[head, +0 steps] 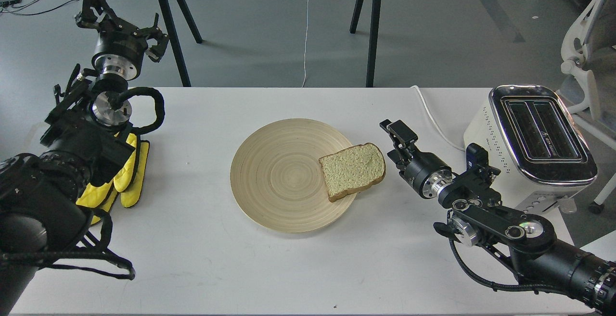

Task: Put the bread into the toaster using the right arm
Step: 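Close the right gripper on the edge of the bread slice, then lift the bread slice off the plate and carry it toward the toaster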

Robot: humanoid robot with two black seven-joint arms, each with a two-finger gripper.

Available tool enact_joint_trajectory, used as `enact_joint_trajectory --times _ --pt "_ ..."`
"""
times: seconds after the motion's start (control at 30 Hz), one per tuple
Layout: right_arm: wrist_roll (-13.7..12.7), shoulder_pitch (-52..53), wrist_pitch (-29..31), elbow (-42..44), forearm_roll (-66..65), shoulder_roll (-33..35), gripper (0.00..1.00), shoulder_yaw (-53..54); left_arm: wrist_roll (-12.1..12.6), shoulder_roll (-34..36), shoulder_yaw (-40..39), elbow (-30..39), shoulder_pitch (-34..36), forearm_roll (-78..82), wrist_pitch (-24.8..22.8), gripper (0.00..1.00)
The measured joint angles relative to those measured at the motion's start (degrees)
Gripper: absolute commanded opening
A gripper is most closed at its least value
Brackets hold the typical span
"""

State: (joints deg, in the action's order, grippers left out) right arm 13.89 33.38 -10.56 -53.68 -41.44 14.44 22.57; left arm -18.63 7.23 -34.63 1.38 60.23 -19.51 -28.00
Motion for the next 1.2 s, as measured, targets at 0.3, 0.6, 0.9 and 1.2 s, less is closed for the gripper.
enact_joint_trajectory --times 0.3,0.6,0.9,1.2 --pt "-0.05 1.18 0.12 5.24 0.03 -3.91 0.62 -4.21 0.00 0.07 0.00 0.03 0.00 0.00 0.00 1.00" --pt "-0.02 3.42 0.20 4.89 0.04 -3.91 0.07 -10.04 0.00 -0.01 0.00 0.00 0.00 0.00 0.00 1.00" --pt "0.33 5.81 -0.10 1.73 0.12 -0.29 0.07 -10.41 0.00 -0.09 0.00 0.04 -0.01 0.00 0.00 1.00" --pt "0.18 13.84 -0.60 -12.97 -0.02 15.33 0.07 -10.28 -0.01 -0.11 0.01 -0.01 -0.03 0.00 0.00 1.00"
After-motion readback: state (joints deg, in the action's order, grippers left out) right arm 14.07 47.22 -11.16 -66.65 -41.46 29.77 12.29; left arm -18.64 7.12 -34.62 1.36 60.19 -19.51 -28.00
